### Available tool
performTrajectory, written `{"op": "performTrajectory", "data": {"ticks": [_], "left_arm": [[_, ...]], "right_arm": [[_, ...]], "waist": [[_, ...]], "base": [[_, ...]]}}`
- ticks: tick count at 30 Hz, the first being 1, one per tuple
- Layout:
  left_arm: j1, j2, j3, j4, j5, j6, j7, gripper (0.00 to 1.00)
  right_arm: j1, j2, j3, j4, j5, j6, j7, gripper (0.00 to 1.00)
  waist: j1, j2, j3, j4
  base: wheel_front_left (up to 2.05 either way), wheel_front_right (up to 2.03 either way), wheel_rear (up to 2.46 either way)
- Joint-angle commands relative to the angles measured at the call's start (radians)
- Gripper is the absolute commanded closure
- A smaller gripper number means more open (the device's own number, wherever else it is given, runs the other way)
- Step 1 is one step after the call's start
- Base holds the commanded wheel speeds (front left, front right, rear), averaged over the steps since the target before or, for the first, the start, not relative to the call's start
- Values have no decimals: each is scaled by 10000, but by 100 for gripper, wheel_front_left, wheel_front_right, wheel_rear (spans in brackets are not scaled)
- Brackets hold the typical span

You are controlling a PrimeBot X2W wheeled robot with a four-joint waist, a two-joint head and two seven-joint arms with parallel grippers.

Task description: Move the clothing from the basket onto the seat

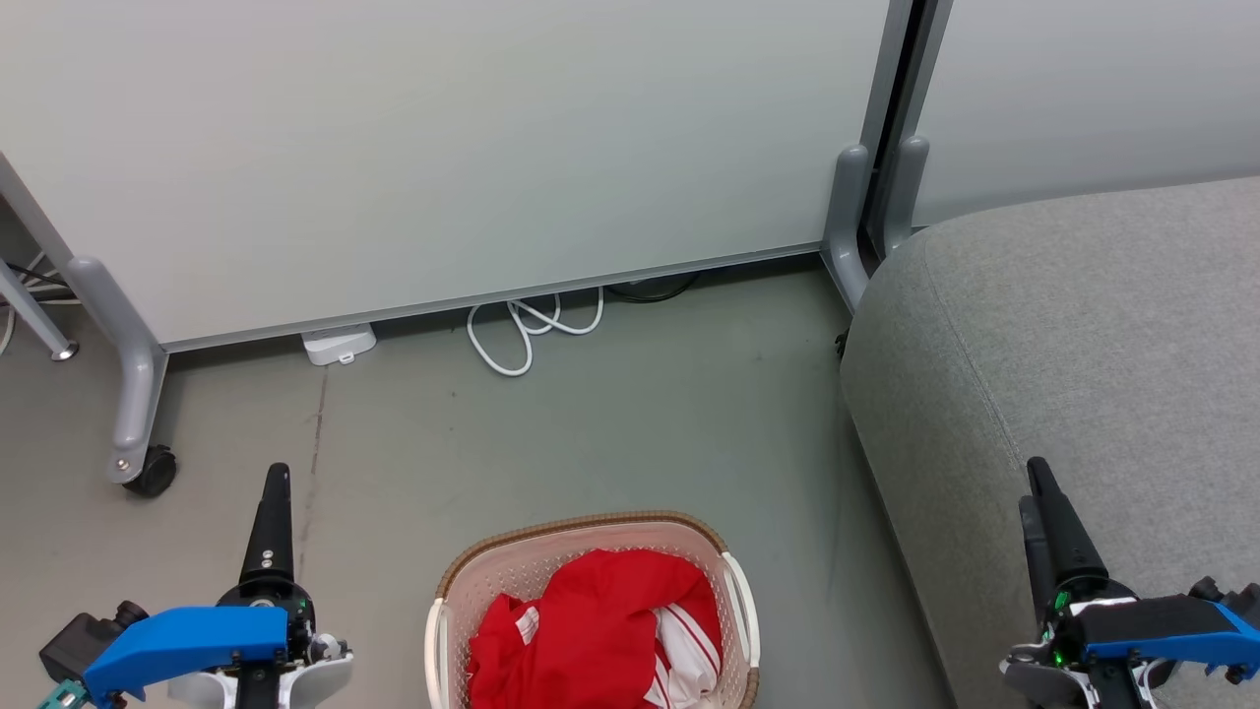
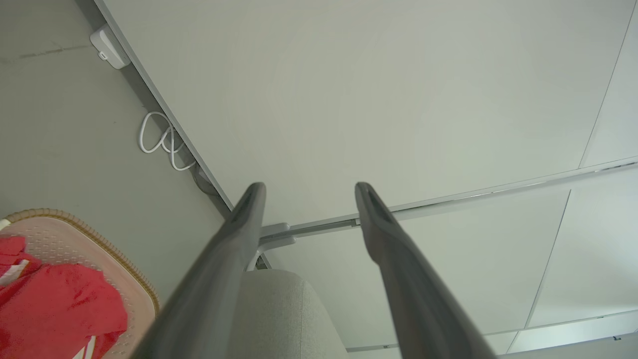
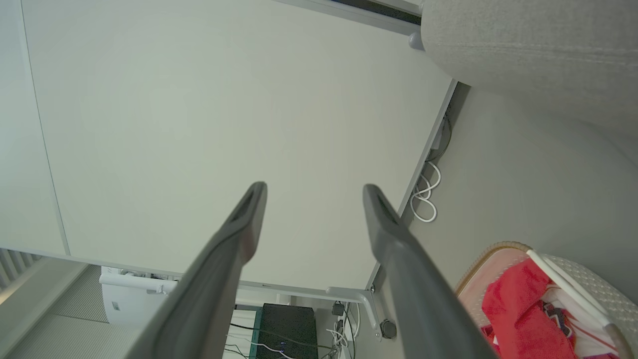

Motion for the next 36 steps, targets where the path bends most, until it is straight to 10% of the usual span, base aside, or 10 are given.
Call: {"op": "performTrajectory", "data": {"ticks": [1,36], "left_arm": [[-332,81,-29,-266,494,-9,-113,0],[-406,329,-1583,-639,7285,663,-1333,0]], "right_arm": [[-259,-47,60,-244,-471,13,-132,0],[-387,-67,1127,-342,-6754,18,-1356,0]], "waist": [[0,0,5,3],[0,0,67,115]], "base": [[0,0,0],[0,0,0]]}}
